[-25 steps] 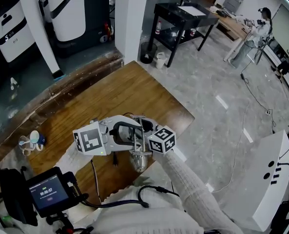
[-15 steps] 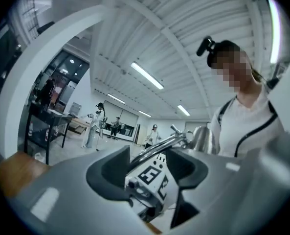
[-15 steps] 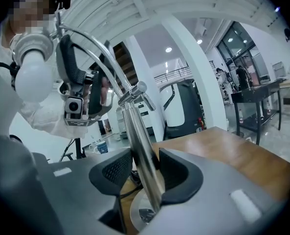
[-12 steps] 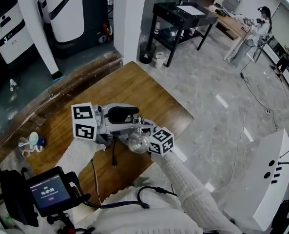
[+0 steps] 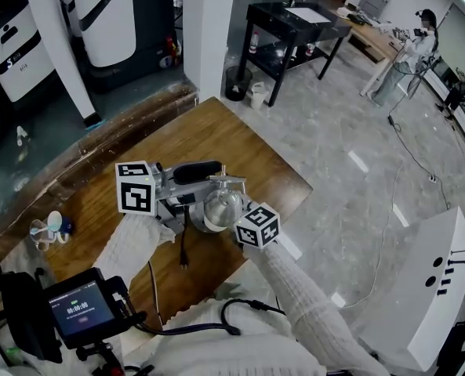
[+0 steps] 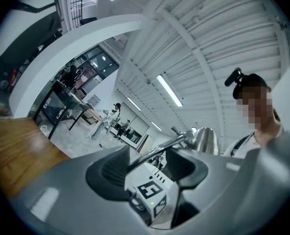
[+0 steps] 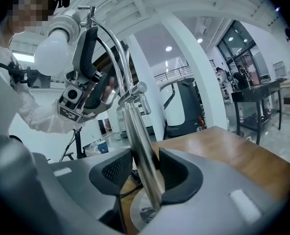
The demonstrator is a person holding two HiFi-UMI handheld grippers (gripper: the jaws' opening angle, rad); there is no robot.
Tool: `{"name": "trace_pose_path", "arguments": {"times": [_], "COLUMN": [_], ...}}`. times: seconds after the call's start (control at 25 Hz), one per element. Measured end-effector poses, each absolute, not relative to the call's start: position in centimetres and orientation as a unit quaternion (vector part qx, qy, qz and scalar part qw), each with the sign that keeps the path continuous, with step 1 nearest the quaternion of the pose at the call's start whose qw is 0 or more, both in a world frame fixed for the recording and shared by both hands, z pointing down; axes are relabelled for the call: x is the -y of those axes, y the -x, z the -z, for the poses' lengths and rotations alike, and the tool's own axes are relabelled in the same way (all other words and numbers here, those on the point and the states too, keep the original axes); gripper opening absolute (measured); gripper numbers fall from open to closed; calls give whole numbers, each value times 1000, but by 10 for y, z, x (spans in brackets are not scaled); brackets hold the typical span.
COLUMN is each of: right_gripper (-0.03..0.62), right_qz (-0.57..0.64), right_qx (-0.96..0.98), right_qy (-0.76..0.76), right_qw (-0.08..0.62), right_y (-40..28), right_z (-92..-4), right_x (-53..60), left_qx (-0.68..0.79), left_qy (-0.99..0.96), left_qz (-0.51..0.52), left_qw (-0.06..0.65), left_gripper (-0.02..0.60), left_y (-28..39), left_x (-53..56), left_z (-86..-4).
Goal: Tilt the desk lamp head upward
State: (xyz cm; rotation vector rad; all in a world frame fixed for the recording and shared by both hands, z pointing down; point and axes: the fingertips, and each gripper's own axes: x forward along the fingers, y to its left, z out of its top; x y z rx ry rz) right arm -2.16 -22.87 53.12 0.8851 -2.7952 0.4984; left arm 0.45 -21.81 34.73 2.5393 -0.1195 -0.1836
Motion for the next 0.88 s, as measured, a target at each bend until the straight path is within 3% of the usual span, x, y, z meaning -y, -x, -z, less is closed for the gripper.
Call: {"name": "trace_pose_path", "arguments": {"times": [0.4,0.68,0.88], "right_gripper": [155,164,156], "right_qz": [-163,-156,-127], "right_qx": [937,940,943], "right_qy": [-298,-290,-290], "right_qw": [83,87,100], "right_y": [23,22,22], "right_z": [-531,-531,-533], "right_x": [231,232,231], "left_qx": [66,94,133], "left_qy": [-942,-955,-974], "left_qz": [89,137,71], "left_qw": [317,246,171], "left_gripper": [235,212,221], "left_y": [-2,4,11], "left_x": [228,226,222], "left_z": [-346,-344,-366]}}
